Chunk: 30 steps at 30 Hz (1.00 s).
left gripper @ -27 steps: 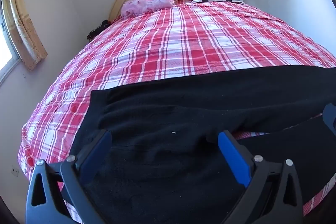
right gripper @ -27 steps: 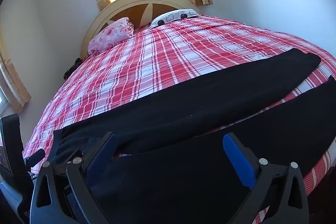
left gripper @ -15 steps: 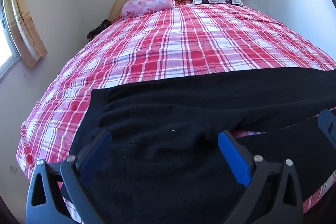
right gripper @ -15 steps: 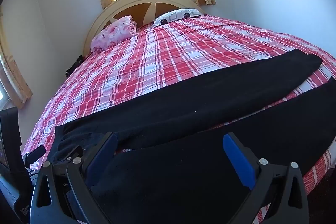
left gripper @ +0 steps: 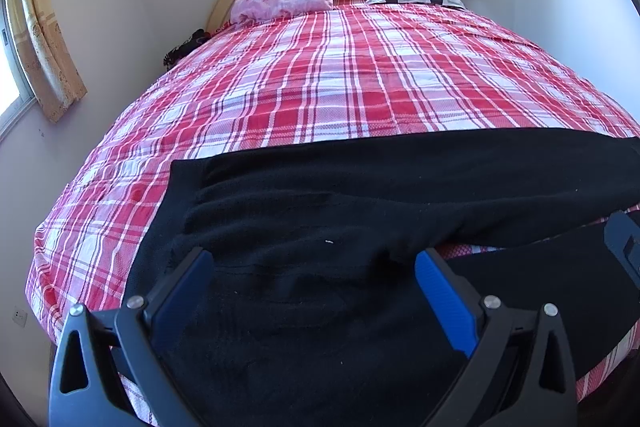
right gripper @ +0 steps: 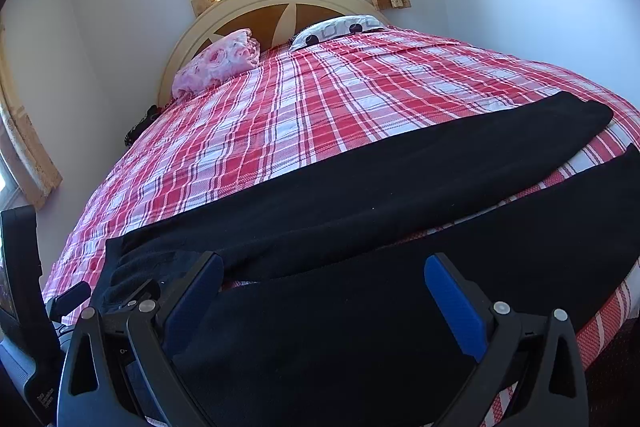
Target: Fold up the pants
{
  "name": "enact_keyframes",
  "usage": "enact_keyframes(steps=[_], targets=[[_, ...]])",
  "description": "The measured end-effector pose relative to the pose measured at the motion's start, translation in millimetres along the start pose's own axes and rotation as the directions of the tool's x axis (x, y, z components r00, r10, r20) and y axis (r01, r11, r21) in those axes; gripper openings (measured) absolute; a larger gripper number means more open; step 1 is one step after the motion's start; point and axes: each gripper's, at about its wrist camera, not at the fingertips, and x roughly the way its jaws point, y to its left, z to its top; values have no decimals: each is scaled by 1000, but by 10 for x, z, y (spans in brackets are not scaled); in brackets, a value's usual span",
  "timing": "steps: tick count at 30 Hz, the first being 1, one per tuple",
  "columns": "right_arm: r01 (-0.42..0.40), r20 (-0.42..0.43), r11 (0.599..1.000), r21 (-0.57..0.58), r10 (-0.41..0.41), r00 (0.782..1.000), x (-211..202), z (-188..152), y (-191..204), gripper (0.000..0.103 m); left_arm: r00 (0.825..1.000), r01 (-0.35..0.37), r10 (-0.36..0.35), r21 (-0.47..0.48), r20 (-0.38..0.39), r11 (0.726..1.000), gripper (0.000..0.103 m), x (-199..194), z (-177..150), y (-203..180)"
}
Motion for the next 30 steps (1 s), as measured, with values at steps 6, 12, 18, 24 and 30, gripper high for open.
enact_keyframes(steps=[6,12,18,24,30], targets=[[2,-5,1000,-1,-2,1000,7,-15,9,102,1000,3,-3,4,-6,1000,103,6,-15,-15],[3,-6,1000,4,-2,1000,16,-11,3,102,1000,1,-1,5,-7,1000,103,13,-10,-33],[1,-10,1000,4,-1,1000,18,-5,-5,102,1000,7,-7,1,-15,1000,103,19,-9,-26],[1,-10,1000,6,-1,1000,21,-6,-7,102,1000,10,-10,-3,-14,1000,103,13,-7,-21],[1,-8,1000,5,-1,1000,17,-15,-5,102,1000,14,-14,-5,-21,1000,103,18,0,-4]])
